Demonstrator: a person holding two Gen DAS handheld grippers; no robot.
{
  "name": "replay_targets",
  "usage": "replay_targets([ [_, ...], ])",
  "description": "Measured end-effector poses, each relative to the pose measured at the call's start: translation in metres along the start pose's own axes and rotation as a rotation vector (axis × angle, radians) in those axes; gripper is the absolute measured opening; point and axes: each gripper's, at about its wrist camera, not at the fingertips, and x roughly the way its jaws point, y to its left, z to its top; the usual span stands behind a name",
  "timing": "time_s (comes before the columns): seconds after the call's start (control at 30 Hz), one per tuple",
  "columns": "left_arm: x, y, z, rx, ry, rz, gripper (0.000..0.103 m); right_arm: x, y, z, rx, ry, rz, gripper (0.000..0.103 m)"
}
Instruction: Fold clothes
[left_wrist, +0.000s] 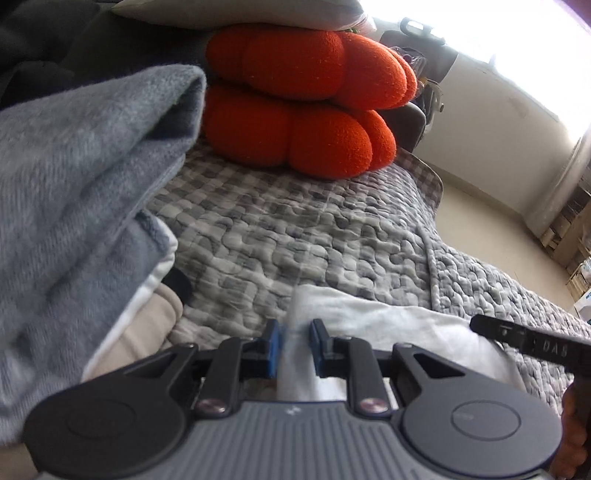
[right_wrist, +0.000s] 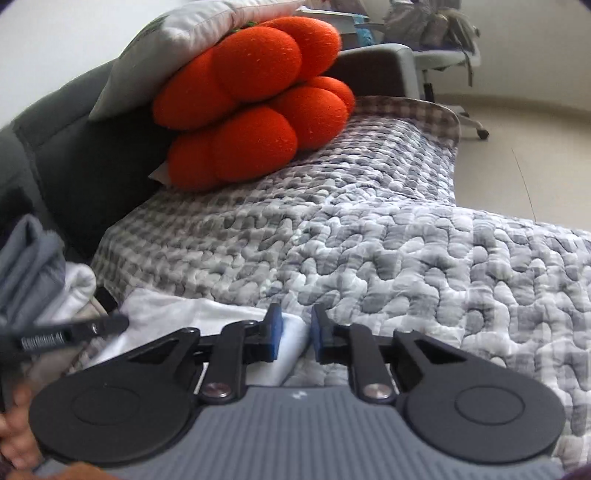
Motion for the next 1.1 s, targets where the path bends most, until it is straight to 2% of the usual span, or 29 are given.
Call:
replay_targets([
  [0.1, -0.008, 0.003, 0.001, -0.02, -0.007, -0.005, 0.019, -0.008, -0.005, 0.0, 0.007, -0.022, 0.002, 0.018],
  [0.2, -0.017, 0.002, 0.001, -0.007, -0.012, -0.005, 0.019, -0.023, -0.007, 0.002, 0.016, -0.044, -0.001, 0.029],
  [0.3, -0.029, -0.003, -0.003, 0.008, -0.024, -0.025, 0.019, -0.034, 0.005, -0.006, -0.035, -0.019, 0.035, 0.029],
  [0.4, -0.04, -0.005, -0.012, 0.004, -0.035, -0.08, 0.019, -0.045, 0.017, -0.014, -0.086, 0.005, 0.072, 0.029],
  [0.67, -0.035, 0.004, -0.043, -0.038, 0.023, -0.12, 0.019, -0.074, 0.05, -0.037, -0.221, 0.072, 0.169, 0.029],
  [0.8, -0.038, 0.005, -0.046, -0.056, 0.025, -0.109, 0.019, -0.084, 0.044, -0.063, -0.182, 0.101, 0.16, 0.023],
  [0.93, -0.04, 0.004, -0.047, -0.07, 0.036, -0.094, 0.019, -0.095, 0.039, -0.072, -0.129, 0.107, 0.142, 0.016],
  [1.1, -0.045, -0.004, -0.048, -0.036, 0.052, -0.061, 0.019, -0.101, 0.031, -0.076, -0.085, 0.128, 0.119, 0.016],
])
